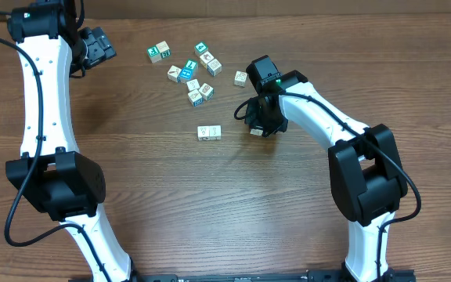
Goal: Form a horizontal line
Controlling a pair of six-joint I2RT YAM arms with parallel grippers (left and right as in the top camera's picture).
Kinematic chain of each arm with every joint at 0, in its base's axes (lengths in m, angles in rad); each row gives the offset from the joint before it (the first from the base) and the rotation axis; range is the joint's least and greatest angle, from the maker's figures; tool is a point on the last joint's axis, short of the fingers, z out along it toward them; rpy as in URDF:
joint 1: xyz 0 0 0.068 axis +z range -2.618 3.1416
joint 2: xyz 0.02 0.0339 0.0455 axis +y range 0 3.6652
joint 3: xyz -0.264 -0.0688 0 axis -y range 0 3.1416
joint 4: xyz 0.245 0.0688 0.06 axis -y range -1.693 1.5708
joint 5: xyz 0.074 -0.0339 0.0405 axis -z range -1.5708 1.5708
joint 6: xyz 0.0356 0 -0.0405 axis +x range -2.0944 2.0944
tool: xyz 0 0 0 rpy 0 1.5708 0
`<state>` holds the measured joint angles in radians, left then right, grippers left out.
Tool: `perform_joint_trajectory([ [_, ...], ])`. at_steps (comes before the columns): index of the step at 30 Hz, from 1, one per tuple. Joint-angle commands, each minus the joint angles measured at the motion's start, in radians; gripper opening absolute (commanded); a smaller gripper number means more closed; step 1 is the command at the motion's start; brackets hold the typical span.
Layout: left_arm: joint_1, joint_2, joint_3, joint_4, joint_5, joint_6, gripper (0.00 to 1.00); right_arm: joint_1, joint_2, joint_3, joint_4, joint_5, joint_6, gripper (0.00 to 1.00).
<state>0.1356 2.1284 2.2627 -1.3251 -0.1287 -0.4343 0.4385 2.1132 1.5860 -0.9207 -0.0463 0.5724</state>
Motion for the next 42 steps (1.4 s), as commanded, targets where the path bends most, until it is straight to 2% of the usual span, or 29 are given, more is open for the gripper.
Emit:
perform_joint_trajectory([
  [1,0.001,-0.01,0.014,-0.003,-0.01,0.019,0.99,0.0,-0.048,0.032,-0.001,-0.016,-0.004,0.24],
  [42,0.0,-0.01,0.014,-0.003,-0.01,0.019,1.0,0.026,-0.047,0.031,0.022,-0.015,-0.106,0.22],
])
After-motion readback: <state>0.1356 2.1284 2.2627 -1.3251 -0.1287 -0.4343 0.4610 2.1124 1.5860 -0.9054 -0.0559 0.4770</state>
